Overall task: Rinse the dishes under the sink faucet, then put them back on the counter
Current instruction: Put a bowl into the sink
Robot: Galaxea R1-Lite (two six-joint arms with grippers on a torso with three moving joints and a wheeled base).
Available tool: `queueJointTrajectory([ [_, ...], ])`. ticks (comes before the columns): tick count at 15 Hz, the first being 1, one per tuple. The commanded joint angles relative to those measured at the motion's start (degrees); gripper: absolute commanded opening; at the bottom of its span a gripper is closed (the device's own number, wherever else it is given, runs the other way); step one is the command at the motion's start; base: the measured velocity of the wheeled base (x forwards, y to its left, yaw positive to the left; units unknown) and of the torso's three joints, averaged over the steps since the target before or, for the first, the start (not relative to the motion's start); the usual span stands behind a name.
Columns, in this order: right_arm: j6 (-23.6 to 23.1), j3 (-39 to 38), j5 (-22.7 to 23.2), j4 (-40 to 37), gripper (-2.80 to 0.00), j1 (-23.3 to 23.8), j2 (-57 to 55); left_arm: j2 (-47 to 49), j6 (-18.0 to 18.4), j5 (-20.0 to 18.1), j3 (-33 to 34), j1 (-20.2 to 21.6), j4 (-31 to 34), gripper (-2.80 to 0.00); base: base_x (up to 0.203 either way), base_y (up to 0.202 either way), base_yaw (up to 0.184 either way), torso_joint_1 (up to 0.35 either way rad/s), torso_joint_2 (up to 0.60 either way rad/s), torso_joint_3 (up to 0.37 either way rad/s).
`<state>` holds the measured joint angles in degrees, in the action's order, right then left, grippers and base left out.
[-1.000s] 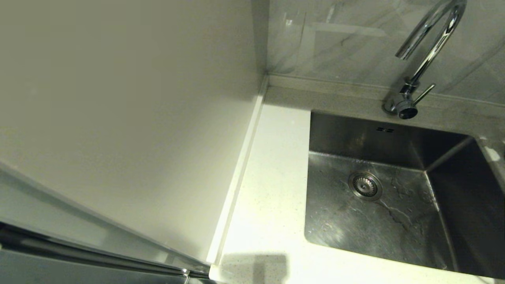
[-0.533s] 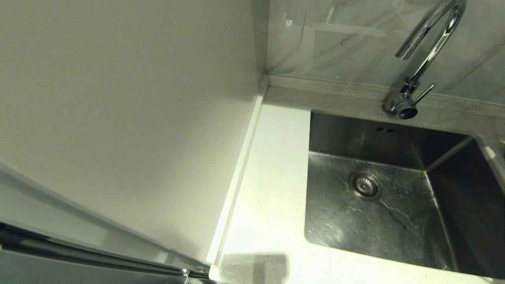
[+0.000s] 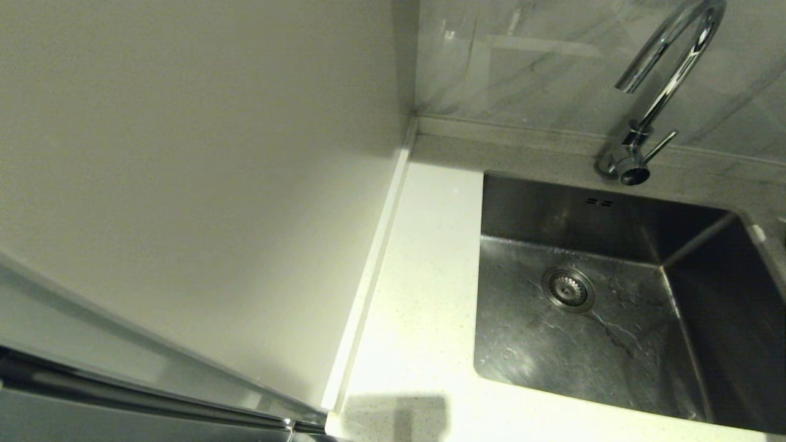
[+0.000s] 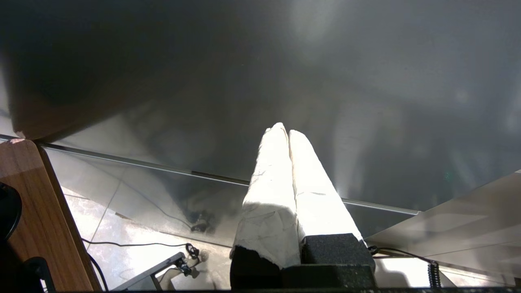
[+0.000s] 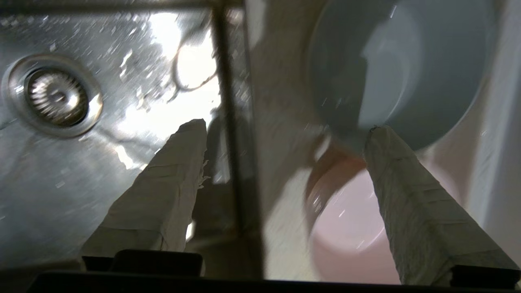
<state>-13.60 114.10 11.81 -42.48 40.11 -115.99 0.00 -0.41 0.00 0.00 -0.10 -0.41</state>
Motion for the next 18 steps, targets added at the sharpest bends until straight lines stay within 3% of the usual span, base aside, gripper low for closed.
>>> queueJointTrajectory([
  [1, -2.5, 0.0, 0.1, 3.1, 0.0, 0.1, -2.3, 0.0, 0.0, 0.0, 0.2, 0.0, 0.0, -2.8, 0.0, 0.0, 0.0, 0.0, 0.0, 0.0],
  [5, -6.5, 0.0, 0.1, 8.7, 0.0, 0.9, -5.7, 0.0, 0.0, 0.0, 0.2, 0.0, 0.0, -2.8, 0.0, 0.0, 0.0, 0.0, 0.0, 0.0],
  [12, -6.5, 0.0, 0.0, 9.6, 0.0, 1.6, -8.1, 0.0, 0.0, 0.0, 0.2, 0.0, 0.0, -2.8, 0.0, 0.0, 0.0, 0.0, 0.0, 0.0],
  [13, -6.5, 0.0, 0.0, 9.7, -2.8, 1.6, -8.2, 0.0, 0.0, 0.0, 0.2, 0.0, 0.0, -2.8, 0.0, 0.0, 0.0, 0.0, 0.0, 0.0],
  [18, -6.2, 0.0, 0.1, 10.4, -2.8, 1.5, -9.0, 0.0, 0.0, 0.0, 0.2, 0.0, 0.0, -2.8, 0.0, 0.0, 0.0, 0.0, 0.0, 0.0],
])
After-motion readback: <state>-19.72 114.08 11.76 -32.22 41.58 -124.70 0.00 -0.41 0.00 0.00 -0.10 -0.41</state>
